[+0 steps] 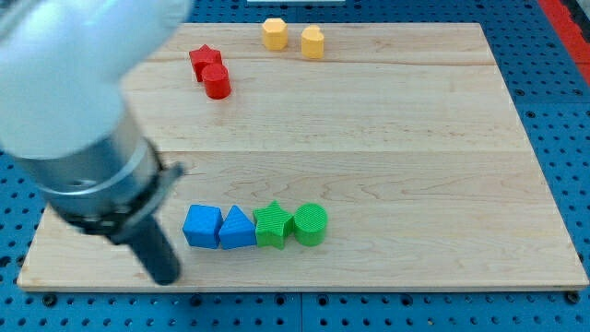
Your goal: Separate the green blocks and the blue blocks
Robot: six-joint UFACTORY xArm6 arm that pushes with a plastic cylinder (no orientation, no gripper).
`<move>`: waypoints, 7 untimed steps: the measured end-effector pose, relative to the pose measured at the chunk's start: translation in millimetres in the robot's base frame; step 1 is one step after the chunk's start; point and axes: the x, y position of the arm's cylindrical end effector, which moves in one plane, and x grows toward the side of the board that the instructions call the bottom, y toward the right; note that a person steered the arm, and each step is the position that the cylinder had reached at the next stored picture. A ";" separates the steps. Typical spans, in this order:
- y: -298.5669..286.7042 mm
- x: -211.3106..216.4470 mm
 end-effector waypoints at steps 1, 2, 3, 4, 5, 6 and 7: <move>68.3 -1.0; 75.2 -14.1; 45.3 -18.3; 27.0 -41.2; 36.4 -48.4; 86.6 -48.4; 154.3 -47.5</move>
